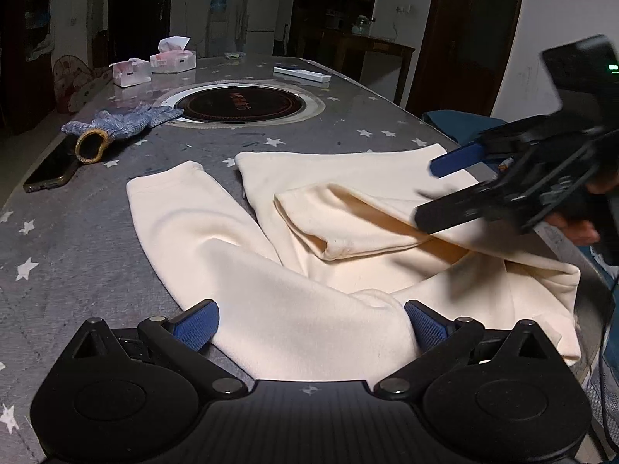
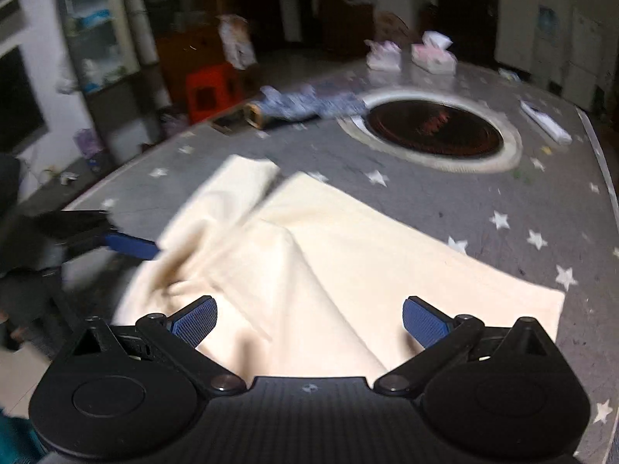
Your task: Fold clothes
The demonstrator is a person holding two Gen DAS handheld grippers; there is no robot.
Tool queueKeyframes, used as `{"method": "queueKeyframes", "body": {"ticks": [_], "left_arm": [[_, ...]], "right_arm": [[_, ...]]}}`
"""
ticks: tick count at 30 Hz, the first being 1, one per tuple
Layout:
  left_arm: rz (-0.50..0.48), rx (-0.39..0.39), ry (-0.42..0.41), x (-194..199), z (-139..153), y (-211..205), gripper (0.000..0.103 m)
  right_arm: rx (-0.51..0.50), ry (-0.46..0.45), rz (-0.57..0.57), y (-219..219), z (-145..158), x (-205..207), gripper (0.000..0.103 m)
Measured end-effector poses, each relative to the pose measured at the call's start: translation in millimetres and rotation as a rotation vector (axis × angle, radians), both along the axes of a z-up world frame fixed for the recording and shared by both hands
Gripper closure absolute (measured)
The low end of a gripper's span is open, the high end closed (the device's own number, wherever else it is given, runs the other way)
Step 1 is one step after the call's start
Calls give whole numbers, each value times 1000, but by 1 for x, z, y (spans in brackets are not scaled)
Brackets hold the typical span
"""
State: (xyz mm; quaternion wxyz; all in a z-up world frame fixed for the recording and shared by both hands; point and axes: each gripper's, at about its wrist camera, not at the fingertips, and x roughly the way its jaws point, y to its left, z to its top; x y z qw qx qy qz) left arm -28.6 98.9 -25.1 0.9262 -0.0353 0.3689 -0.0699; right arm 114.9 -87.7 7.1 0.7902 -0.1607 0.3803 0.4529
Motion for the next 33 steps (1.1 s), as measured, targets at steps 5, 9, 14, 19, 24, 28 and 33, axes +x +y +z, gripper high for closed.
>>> {"method": "queueKeyframes", "body": {"ticks": [5, 9, 14, 19, 24, 28, 33], "left_arm": [[-2, 11, -1, 0, -1, -1, 0], [-4, 27, -4, 1, -1, -3, 0], [3, 32, 0, 2, -1, -4, 0], [8, 39, 4, 3, -2, -5, 0], [11, 42, 6, 4, -2, -5, 0], [9, 40, 6, 4, -2, -4, 0], [6, 40, 3, 3, -2, -4, 0]], "right_arm": [[-65, -69, -55, 1, -8, 1, 0], [-108, -130, -108, -4, -9, -1, 0], [-163, -205, -175, -10, -11, -3, 0], [-190, -253, -208, -11, -11, -7, 0], [-159, -228, -153, 2, -10, -17, 0], [-198, -257, -117, 13, -17, -22, 0], [-294, -394, -198, 6, -18, -20, 0]]}}
